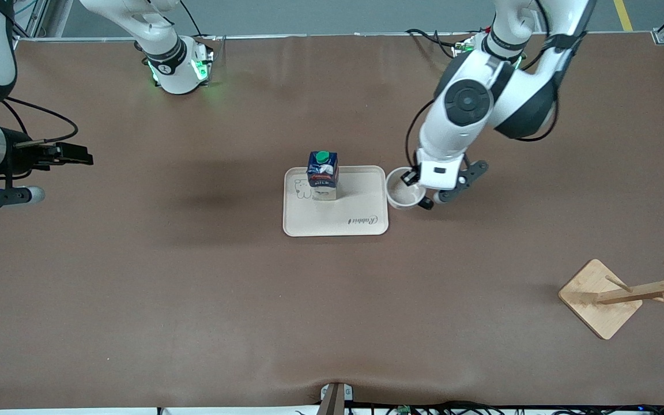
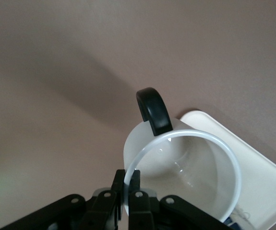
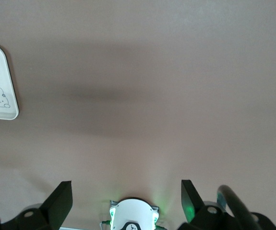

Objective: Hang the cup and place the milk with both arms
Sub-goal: 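Grasp the white mug by its rim with the left gripper, then carry the mug toward the wooden stand while the right gripper reaches the milk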

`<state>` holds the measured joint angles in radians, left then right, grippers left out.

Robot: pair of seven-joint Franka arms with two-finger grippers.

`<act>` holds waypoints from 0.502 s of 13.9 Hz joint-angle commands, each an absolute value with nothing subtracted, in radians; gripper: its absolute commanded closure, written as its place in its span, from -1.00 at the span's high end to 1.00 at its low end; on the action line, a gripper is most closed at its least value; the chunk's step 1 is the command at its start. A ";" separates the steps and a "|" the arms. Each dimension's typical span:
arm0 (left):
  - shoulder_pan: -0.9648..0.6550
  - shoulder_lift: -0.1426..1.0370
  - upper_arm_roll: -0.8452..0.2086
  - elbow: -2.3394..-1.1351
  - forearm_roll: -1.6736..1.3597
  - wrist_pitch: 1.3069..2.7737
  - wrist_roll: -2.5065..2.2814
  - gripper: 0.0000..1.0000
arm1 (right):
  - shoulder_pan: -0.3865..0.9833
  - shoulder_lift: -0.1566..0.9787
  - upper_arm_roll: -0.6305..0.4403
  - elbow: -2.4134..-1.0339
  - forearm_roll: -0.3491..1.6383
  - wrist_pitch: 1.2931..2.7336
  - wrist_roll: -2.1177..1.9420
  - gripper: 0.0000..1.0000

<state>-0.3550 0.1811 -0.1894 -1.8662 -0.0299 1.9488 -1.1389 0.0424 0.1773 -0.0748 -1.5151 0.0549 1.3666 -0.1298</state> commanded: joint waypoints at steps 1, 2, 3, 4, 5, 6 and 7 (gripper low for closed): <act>-0.287 0.172 -0.190 -1.789 -0.029 1.835 -1.007 -1.00 | 0.075 0.210 -0.075 -1.494 0.058 1.352 -0.120 1.00; -0.260 0.169 -0.189 -1.775 -0.017 1.809 -0.953 -1.00 | 0.095 0.204 -0.074 -1.494 0.058 1.332 -0.117 1.00; -0.235 0.166 -0.192 -1.760 0.012 1.780 -0.893 -1.00 | 0.125 0.198 -0.072 -1.493 0.070 1.330 -0.109 1.00; -0.215 0.164 -0.192 -1.741 0.030 1.751 -0.843 -1.00 | 0.150 0.193 -0.074 -1.493 0.104 1.333 -0.094 1.00; -0.192 0.164 -0.190 -1.721 0.038 1.731 -0.798 -1.00 | 0.167 0.192 -0.074 -1.494 0.157 1.330 -0.053 1.00; -0.163 0.166 -0.190 -1.700 0.038 1.711 -0.741 -1.00 | 0.179 0.195 -0.074 -1.500 0.217 1.328 0.024 1.00; -0.132 0.167 -0.190 -1.675 0.038 1.694 -0.670 -1.00 | 0.189 0.198 -0.074 -1.502 0.254 1.333 0.082 1.00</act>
<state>-0.1729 0.1667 -0.1866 -1.7295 0.0215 1.7458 -0.7680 0.1741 0.1998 -0.0700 -1.5079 0.1870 1.3470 -0.0105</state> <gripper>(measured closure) 0.930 0.000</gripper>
